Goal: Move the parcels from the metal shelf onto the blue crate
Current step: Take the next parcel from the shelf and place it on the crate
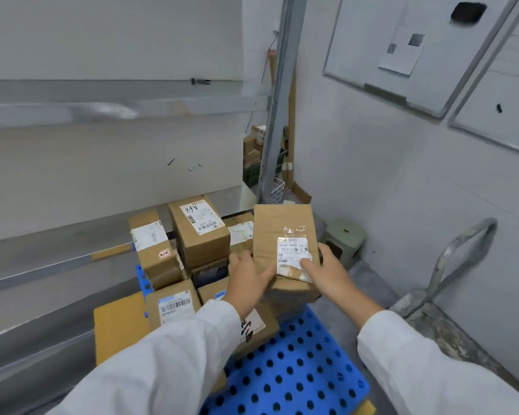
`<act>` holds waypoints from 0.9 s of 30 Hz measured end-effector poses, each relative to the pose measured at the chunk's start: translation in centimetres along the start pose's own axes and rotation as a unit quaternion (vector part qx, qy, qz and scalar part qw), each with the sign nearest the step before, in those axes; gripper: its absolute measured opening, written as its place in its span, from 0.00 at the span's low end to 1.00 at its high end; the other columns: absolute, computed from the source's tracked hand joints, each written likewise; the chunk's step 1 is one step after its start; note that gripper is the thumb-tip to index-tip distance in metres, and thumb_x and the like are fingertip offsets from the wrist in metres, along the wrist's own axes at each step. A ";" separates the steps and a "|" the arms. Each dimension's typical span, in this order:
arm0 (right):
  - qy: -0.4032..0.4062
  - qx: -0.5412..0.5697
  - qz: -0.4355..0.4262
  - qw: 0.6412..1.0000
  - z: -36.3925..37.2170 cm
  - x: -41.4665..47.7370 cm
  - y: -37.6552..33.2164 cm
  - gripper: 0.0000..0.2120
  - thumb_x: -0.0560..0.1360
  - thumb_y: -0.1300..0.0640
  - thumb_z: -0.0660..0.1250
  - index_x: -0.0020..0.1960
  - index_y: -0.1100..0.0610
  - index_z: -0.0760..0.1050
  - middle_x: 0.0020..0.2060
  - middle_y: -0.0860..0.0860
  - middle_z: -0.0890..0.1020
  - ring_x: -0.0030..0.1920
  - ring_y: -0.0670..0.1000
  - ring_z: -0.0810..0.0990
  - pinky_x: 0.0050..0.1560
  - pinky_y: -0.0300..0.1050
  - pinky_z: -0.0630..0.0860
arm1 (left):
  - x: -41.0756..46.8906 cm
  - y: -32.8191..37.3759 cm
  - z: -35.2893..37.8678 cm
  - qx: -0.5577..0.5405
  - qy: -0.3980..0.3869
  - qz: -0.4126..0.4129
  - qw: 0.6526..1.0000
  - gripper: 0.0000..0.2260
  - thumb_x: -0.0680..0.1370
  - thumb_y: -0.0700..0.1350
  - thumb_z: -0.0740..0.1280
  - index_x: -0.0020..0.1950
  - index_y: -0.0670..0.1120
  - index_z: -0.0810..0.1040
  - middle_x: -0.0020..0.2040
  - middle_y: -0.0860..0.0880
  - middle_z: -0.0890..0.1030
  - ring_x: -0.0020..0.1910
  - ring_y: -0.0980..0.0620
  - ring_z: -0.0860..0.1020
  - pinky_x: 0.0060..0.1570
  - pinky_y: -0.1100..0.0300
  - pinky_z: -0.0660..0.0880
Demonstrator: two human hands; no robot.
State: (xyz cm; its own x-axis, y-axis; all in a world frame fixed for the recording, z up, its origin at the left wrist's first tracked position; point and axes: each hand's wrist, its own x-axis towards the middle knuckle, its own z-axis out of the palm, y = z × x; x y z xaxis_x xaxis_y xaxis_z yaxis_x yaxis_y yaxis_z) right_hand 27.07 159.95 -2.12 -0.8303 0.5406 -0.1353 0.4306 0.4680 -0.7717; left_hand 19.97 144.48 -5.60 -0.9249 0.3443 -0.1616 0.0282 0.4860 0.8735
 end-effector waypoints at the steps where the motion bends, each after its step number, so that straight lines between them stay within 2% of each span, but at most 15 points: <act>1: -0.010 0.000 -0.003 1.000 0.1 1.3 -0.2 0.25 0.78 0.53 0.64 0.73 0.53 0.64 0.63 0.51 0.75 0.55 0.47 0.75 0.47 0.40 0.71 | 1.0 0.0 0.1 0.004 0.011 -0.002 1.000 0.26 0.76 0.56 0.69 0.68 0.44 0.67 0.58 0.49 0.63 0.63 0.47 0.69 0.61 0.55 0.68; 4: -0.035 0.003 -0.018 0.999 0.4 5.1 -1.0 0.25 0.78 0.53 0.64 0.73 0.52 0.63 0.63 0.51 0.75 0.56 0.48 0.75 0.45 0.41 0.72 | 4.1 0.2 0.3 0.029 0.049 -0.004 0.998 0.24 0.76 0.56 0.68 0.65 0.43 0.68 0.58 0.48 0.64 0.62 0.45 0.69 0.62 0.54 0.69; 6: -0.051 0.013 -0.032 0.998 0.5 7.9 -1.6 0.24 0.78 0.54 0.64 0.73 0.52 0.63 0.64 0.52 0.75 0.59 0.51 0.75 0.53 0.46 0.75 | 6.3 0.6 0.3 0.036 0.074 -0.004 0.997 0.24 0.76 0.56 0.68 0.65 0.43 0.69 0.61 0.46 0.67 0.62 0.45 0.70 0.62 0.53 0.70; 8: -0.075 0.016 -0.043 0.996 0.7 10.5 -2.2 0.24 0.78 0.54 0.64 0.72 0.52 0.63 0.64 0.53 0.74 0.62 0.53 0.75 0.62 0.52 0.73 | 8.0 1.2 0.2 0.022 0.105 -0.006 0.994 0.24 0.76 0.56 0.70 0.65 0.46 0.68 0.61 0.47 0.71 0.59 0.48 0.73 0.58 0.54 0.73; 9: -0.085 0.017 -0.048 0.995 0.8 11.6 -2.4 0.24 0.78 0.54 0.64 0.72 0.52 0.63 0.64 0.52 0.74 0.63 0.53 0.74 0.64 0.52 0.72 | 8.6 1.5 0.0 0.016 0.120 -0.009 0.993 0.24 0.75 0.56 0.71 0.64 0.47 0.68 0.59 0.48 0.72 0.57 0.49 0.74 0.55 0.54 0.75; 12: -0.124 0.032 -0.059 0.990 1.3 15.3 -2.8 0.23 0.77 0.56 0.64 0.71 0.54 0.65 0.64 0.52 0.76 0.62 0.53 0.75 0.62 0.50 0.73 | 10.5 2.5 -0.1 0.021 0.154 -0.039 0.987 0.22 0.73 0.58 0.72 0.58 0.48 0.69 0.55 0.50 0.76 0.54 0.50 0.76 0.52 0.53 0.77; 14: -0.152 0.034 -0.068 0.986 1.8 17.6 -2.9 0.22 0.77 0.57 0.64 0.70 0.55 0.66 0.63 0.52 0.77 0.61 0.52 0.76 0.60 0.48 0.73 | 11.8 2.7 -0.2 0.095 0.174 -0.051 0.979 0.21 0.74 0.59 0.71 0.57 0.47 0.71 0.54 0.49 0.76 0.56 0.49 0.74 0.54 0.51 0.76; 16: -0.182 0.027 -0.076 0.980 2.6 19.9 -2.7 0.22 0.77 0.57 0.64 0.70 0.55 0.66 0.63 0.53 0.77 0.60 0.52 0.76 0.58 0.47 0.74 | 13.0 2.5 0.2 0.236 0.204 -0.063 0.948 0.24 0.76 0.62 0.66 0.61 0.44 0.73 0.57 0.46 0.74 0.59 0.47 0.68 0.60 0.51 0.71; 18: -0.213 0.010 -0.078 0.974 3.7 21.7 -2.4 0.23 0.77 0.56 0.64 0.72 0.55 0.65 0.63 0.53 0.76 0.60 0.53 0.76 0.58 0.48 0.74 | 13.8 2.0 0.8 0.328 0.232 -0.092 0.911 0.26 0.76 0.64 0.63 0.62 0.45 0.74 0.58 0.45 0.72 0.59 0.46 0.65 0.61 0.54 0.67; 22: -0.255 -0.017 -0.069 0.964 5.6 24.0 -1.7 0.24 0.77 0.54 0.63 0.72 0.54 0.64 0.64 0.54 0.75 0.61 0.55 0.76 0.63 0.54 0.73 | 15.0 1.0 2.0 0.402 0.262 -0.136 0.867 0.26 0.76 0.67 0.59 0.61 0.47 0.76 0.57 0.47 0.70 0.56 0.48 0.66 0.57 0.55 0.66; 27: -0.293 -0.009 -0.060 0.954 7.1 25.8 -0.9 0.22 0.78 0.53 0.62 0.71 0.53 0.65 0.63 0.52 0.77 0.60 0.53 0.76 0.60 0.50 0.74 | 16.1 0.1 2.6 0.433 0.265 -0.160 0.846 0.24 0.77 0.66 0.57 0.60 0.49 0.75 0.57 0.48 0.69 0.56 0.48 0.66 0.56 0.55 0.67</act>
State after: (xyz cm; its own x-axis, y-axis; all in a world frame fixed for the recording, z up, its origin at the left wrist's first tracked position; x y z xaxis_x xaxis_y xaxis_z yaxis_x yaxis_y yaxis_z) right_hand 2.77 168.56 -9.33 -0.9270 0.0019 -0.3750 0.3220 0.5164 -0.7935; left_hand 6.10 152.17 -9.34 -0.9713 -0.2139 0.1039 -0.2011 0.9720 0.1216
